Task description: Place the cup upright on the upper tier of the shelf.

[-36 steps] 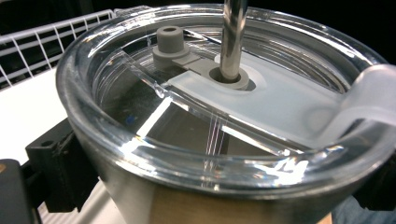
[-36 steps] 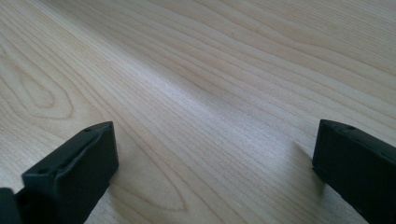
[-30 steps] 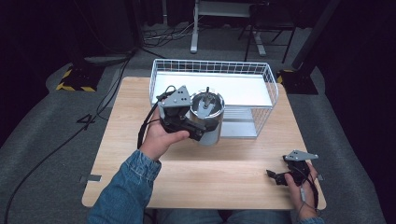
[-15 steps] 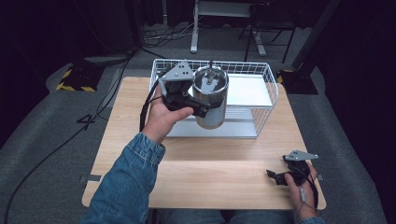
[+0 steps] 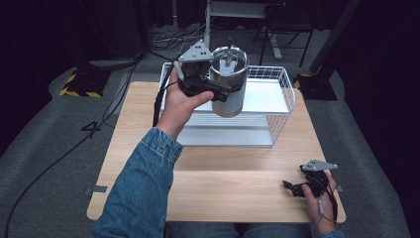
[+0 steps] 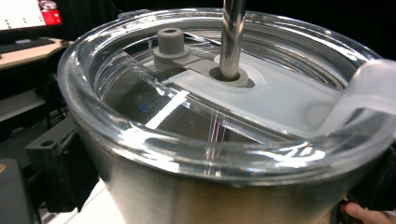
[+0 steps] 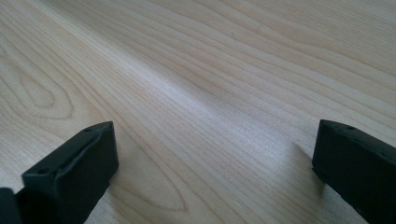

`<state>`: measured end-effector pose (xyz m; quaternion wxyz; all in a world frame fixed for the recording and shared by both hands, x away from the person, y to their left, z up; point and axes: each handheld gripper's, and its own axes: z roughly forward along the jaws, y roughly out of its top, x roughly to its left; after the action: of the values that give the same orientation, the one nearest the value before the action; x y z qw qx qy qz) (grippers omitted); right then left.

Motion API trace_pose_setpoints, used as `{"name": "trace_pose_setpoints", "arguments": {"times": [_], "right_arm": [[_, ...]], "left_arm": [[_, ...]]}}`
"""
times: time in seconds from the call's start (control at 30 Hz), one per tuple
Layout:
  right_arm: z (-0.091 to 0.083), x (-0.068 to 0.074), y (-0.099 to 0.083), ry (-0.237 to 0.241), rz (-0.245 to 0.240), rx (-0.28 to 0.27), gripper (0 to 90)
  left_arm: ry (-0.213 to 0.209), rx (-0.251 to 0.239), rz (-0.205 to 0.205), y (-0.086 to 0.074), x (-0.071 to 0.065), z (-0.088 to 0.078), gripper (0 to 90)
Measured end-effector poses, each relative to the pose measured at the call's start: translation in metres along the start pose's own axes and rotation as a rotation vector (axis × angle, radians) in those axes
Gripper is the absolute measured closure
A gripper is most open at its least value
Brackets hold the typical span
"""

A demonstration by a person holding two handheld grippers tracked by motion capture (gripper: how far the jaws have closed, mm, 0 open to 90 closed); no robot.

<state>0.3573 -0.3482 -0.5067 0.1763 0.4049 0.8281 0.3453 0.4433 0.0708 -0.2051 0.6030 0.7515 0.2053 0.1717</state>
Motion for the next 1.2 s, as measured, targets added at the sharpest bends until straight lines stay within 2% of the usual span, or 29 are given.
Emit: {"name": "trace_pose_setpoints", "arguments": {"times": [0.33,0.57,0.67,0.83,1.2], "right_arm": [[0.000,0.000,0.000,0.002,0.003,0.002,0.5],[0.000,0.000,0.000,0.003,0.007,0.001,0.5],[0.000,0.000,0.000,0.003,0.006,0.001,0.5],[0.000,0.000,0.000,0.003,0.006,0.001,0.5],[0.000,0.000,0.000,0.001,0.003,-0.001,0.6]], "left_arm": [[0.060,0.001,-0.039,0.006,0.023,0.018,3.5],[0.125,0.017,-0.060,0.005,0.038,0.029,3.5],[0.146,0.017,-0.082,0.002,0.042,0.035,3.5],[0.214,0.044,-0.098,-0.002,0.045,0.044,3.5],[0.238,0.075,-0.130,-0.013,0.054,0.053,3.5]]}}
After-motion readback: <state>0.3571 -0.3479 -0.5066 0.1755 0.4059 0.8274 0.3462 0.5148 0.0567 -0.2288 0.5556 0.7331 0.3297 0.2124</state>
